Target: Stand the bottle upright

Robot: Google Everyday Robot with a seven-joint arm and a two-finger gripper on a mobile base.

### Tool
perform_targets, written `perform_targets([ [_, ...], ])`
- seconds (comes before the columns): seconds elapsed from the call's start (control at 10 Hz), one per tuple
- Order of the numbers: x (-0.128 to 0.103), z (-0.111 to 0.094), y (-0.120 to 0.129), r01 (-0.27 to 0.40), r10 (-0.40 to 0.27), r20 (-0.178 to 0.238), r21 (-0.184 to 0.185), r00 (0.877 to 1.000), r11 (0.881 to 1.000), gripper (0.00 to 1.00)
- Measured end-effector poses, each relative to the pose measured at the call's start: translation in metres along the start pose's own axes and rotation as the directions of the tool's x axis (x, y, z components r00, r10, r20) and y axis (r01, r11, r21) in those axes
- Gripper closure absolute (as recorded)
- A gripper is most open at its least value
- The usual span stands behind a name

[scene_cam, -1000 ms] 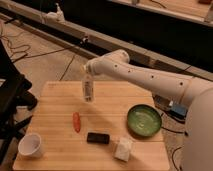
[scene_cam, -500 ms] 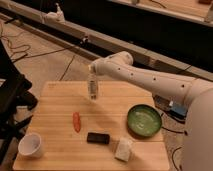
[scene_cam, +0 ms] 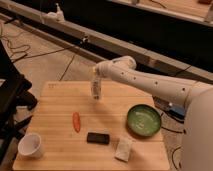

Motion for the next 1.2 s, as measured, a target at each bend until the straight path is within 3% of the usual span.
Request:
perform_targets([
  [1.2, 0.036, 0.014, -0.031, -0.127, 0.13, -0.042, 0.07, 0.991, 0.989, 1.0],
])
